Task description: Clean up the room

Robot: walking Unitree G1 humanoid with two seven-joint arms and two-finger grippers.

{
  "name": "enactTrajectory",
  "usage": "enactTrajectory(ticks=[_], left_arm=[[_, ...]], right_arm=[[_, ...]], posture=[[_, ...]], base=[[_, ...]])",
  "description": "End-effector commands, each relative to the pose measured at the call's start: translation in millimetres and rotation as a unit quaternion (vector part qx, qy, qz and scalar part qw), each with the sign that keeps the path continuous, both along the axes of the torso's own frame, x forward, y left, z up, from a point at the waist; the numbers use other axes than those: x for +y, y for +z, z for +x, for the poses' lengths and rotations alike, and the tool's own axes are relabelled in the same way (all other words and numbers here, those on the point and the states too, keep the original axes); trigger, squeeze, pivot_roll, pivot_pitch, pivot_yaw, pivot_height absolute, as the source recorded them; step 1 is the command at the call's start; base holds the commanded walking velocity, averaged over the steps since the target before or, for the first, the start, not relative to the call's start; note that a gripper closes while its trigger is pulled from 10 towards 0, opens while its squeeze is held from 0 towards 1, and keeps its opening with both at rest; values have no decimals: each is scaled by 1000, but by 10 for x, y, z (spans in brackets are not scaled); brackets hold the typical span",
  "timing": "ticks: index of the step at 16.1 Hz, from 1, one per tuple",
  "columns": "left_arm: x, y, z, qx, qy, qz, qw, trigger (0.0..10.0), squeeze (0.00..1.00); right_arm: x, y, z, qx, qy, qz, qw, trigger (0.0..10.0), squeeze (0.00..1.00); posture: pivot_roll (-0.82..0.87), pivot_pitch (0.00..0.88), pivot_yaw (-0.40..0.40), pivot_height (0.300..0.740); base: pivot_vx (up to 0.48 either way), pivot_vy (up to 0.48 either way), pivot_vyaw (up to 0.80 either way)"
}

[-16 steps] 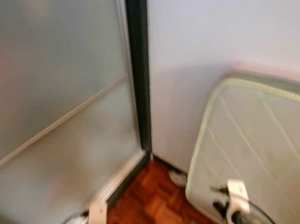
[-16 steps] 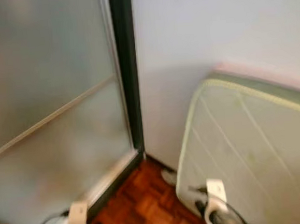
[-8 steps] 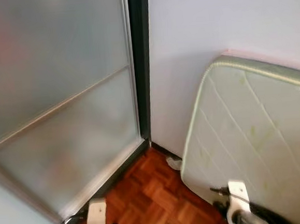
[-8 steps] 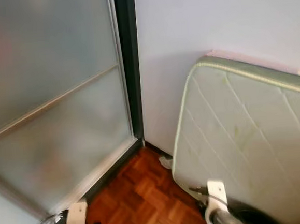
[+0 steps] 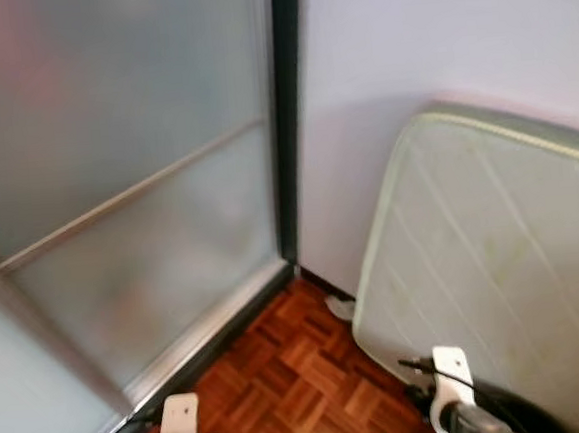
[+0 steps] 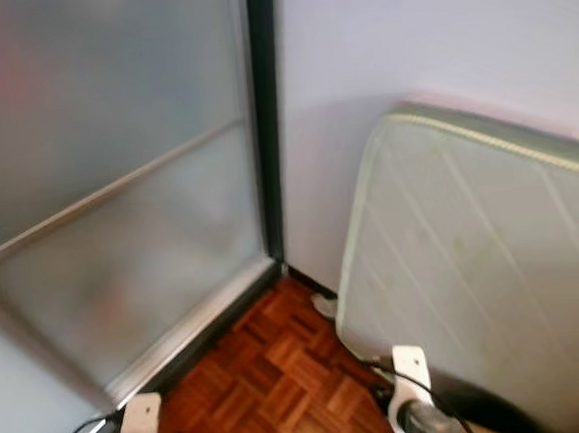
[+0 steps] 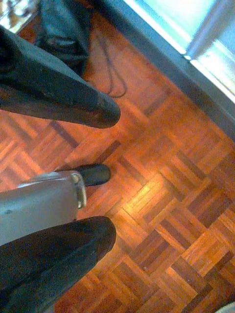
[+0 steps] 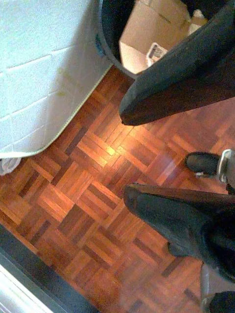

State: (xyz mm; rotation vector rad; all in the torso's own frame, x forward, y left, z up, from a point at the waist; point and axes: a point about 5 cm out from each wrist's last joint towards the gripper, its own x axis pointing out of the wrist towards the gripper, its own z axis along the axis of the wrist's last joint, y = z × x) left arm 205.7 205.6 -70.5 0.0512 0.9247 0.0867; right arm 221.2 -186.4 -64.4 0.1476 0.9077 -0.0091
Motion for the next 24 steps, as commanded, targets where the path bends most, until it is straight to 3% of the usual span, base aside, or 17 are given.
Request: enactTrajectory(ticks=[1,24], left_arm=[[-40,18,42,-6,-14,4,1000,10000,0],[7,39,63,-9,-28,22,999,10000,0]], right_arm=[[-39,-15,-33,8,2,-7,1000,10000,0],[3,-17,-24,12,4,-3,1000,10000,0]], posture=[[-33,0,-64,740],[-39,0,-38,740]], base=[[0,0,-800],[0,-28,-800]])
